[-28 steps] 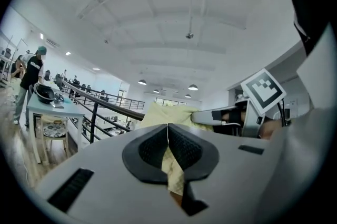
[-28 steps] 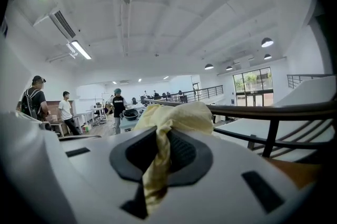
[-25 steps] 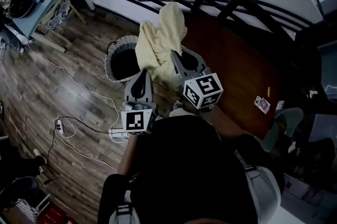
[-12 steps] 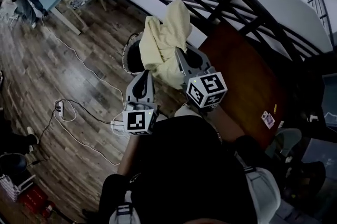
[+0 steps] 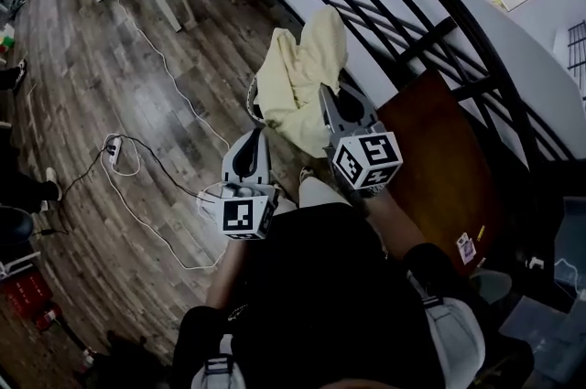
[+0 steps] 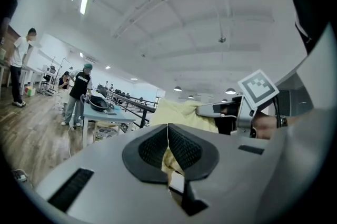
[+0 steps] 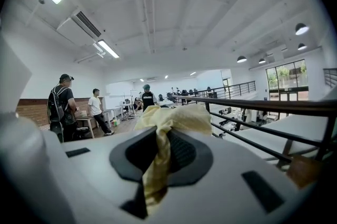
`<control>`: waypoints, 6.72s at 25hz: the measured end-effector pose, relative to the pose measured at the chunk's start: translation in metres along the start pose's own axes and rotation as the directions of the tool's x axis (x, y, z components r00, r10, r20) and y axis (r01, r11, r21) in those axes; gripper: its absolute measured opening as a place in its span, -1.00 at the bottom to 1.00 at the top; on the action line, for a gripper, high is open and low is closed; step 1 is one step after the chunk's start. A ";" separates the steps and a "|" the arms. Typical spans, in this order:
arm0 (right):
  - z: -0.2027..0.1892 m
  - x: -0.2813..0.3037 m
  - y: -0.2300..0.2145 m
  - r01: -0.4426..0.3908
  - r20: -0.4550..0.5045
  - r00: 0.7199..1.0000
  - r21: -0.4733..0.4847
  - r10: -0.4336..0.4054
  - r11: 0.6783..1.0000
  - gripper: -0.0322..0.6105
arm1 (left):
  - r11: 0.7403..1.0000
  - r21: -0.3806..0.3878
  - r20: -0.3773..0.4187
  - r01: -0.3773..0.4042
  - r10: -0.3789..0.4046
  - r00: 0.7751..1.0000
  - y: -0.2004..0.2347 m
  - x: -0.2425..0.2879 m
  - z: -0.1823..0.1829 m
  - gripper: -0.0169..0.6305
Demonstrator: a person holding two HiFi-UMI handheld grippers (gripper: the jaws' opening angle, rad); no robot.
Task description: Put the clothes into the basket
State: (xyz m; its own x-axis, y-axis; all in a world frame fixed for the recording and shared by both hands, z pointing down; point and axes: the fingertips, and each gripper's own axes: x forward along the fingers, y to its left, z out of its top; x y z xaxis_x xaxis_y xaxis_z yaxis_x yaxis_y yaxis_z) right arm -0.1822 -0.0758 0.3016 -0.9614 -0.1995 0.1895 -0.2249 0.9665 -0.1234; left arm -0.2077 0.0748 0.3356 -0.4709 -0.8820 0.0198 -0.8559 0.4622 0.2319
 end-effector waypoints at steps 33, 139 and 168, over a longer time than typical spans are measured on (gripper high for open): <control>-0.080 0.173 -0.069 -0.044 -0.064 0.997 0.092 0.050 0.995 -0.74 | 0.992 -0.072 -0.120 -0.106 0.097 0.988 0.045 0.096 -0.088 -0.91; -0.535 0.153 -0.087 0.139 -0.720 0.692 0.197 0.047 0.971 -0.11 | 0.976 -0.059 -0.164 -0.208 0.196 0.967 0.100 0.096 -0.237 -0.91; -0.208 0.071 0.023 -0.212 -0.173 0.956 0.145 0.236 0.966 -0.87 | 0.995 -0.010 -0.124 -0.098 0.096 0.988 0.025 0.051 -0.117 -0.91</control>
State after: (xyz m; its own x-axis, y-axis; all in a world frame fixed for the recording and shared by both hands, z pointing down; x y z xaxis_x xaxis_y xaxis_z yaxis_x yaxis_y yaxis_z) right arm -0.2227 -0.0341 0.5145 -0.9451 0.0649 0.3203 -0.0365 0.9530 -0.3007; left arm -0.2284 0.0310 0.4558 -0.5207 -0.8382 0.1621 -0.8036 0.5453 0.2383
